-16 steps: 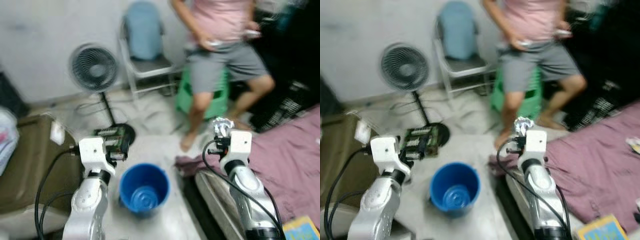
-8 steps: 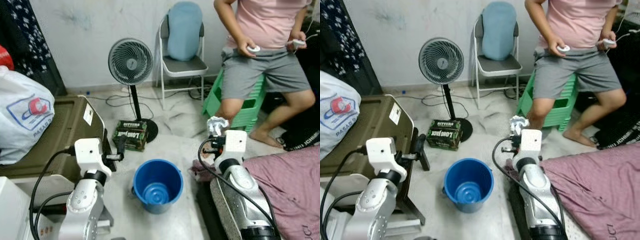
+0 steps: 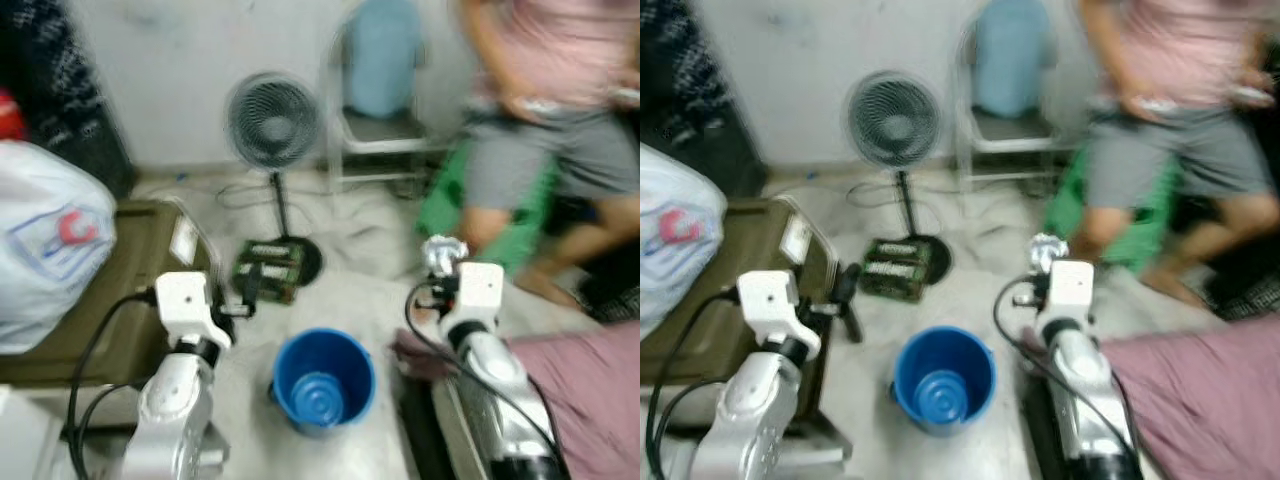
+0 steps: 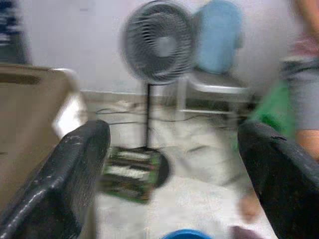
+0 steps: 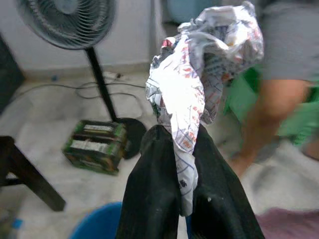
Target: Clean up the room
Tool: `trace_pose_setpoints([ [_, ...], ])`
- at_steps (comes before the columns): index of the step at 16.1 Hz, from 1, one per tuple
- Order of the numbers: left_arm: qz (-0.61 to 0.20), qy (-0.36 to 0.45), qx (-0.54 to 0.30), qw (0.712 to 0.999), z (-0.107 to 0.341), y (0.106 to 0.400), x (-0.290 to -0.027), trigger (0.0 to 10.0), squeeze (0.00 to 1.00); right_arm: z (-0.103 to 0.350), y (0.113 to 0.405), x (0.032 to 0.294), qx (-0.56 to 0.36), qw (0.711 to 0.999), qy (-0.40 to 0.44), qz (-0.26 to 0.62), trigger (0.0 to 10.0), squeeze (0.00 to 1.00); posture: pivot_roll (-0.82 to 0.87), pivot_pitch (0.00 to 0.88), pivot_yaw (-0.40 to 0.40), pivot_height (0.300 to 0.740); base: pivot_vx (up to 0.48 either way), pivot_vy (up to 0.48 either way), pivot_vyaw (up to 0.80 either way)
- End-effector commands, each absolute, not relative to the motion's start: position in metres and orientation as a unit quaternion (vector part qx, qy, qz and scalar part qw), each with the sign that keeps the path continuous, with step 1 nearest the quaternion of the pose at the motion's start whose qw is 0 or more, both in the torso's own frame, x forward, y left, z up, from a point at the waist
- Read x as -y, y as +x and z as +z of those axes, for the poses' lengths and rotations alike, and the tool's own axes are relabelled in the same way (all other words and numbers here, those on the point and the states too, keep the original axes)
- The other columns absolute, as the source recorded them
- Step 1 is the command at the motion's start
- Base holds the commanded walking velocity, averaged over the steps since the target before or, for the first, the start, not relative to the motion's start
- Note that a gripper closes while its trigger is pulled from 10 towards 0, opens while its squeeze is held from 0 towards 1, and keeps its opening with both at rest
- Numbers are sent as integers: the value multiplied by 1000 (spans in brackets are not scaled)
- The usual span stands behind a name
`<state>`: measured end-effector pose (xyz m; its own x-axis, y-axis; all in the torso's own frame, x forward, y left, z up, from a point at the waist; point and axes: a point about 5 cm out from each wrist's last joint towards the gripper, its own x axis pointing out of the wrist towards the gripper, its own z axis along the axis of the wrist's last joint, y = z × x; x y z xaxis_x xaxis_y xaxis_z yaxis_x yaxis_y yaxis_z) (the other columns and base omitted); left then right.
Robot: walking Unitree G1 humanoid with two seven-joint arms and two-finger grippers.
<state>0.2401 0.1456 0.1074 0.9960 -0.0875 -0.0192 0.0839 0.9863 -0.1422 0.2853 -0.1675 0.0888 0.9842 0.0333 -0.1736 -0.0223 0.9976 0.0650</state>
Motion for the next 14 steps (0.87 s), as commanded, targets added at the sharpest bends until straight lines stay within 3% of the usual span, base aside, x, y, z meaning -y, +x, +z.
trace_pose_setpoints([
  [1, -42, -68, -8, 997, 110, 241, -146, 10000, 0, 89, 284, 164, -86, 996, 34, 21, 10000, 0, -59, 7, -19, 740, 386, 0, 513],
  [6, -43, -68, -11, 997, 109, 241, -146, 10000, 0, 89, 284, 164, -86, 995, 34, 20, 10000, 0, -60, 8, -18, 740, 326, 0, 0],
  [14, -42, -65, -17, 997, 108, 241, -146, 10000, 0, 87, 286, 165, -89, 995, 36, 17, 10000, 0, -56, 4, -18, 740, 0, 0, 0],
])
